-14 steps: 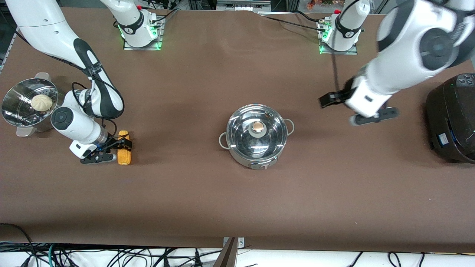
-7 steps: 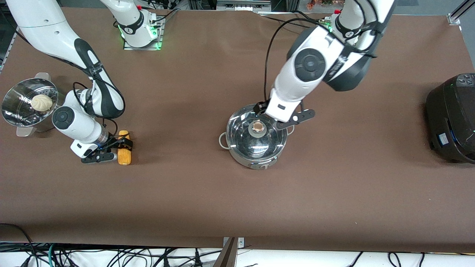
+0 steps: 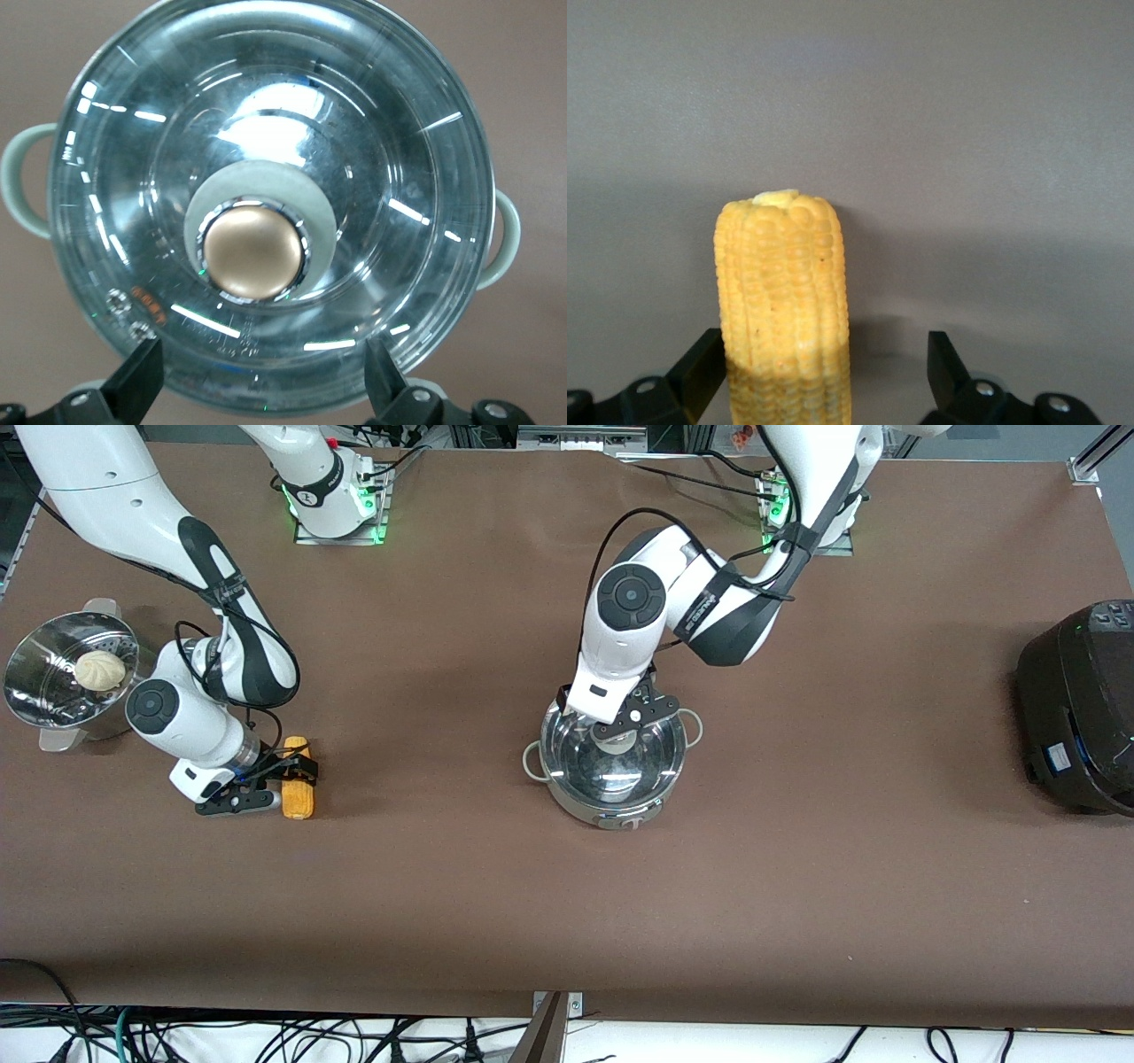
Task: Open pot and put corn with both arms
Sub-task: 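Grasp the glass lid knob with the left gripper while the right lifts corn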
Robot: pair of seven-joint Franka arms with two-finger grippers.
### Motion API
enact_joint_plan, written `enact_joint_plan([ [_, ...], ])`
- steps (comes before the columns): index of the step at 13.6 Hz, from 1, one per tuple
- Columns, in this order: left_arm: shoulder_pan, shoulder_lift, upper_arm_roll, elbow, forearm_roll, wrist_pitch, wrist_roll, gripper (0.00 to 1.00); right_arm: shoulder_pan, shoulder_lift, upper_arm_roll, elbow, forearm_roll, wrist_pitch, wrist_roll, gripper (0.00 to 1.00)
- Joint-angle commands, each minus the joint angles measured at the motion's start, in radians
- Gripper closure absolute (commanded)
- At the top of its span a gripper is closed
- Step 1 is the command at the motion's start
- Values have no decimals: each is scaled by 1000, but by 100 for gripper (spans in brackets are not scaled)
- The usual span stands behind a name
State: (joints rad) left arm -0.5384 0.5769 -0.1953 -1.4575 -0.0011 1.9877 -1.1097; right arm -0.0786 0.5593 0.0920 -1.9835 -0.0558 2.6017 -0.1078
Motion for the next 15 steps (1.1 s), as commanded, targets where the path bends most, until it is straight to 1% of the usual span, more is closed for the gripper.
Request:
enact_joint_plan([
  [1,-9,15,16,42,27,-6,-7,0,-9,-18,21,-18,14,8,-10,0],
  [6,-8,37,27,62,59,-4,2,1,-9,-24,35,-23,16,8,16,0],
  [7,-8,40,27,65,62,-3,4,7,-9,-24,35,-23,14,9,14,3],
  [8,-6,44,27,65,70,-3,4,14,-10,-24,35,-23,14,8,7,29],
  [9,-6,47,27,65,78,-3,5,18,-9,-24,35,-23,14,8,0,53],
  [10,-5,49,27,65,81,-3,5,24,-9,-24,35,-23,14,-2,-1,70],
  [11,-3,49,28,66,81,-3,25,26,-9,-25,35,-18,14,-17,-12,84],
  [13,-3,49,31,66,81,-3,36,26,-9,-27,35,-14,13,-35,-29,100],
  [15,-3,47,33,68,81,-3,34,29,-9,-29,35,-14,13,-37,-30,100],
])
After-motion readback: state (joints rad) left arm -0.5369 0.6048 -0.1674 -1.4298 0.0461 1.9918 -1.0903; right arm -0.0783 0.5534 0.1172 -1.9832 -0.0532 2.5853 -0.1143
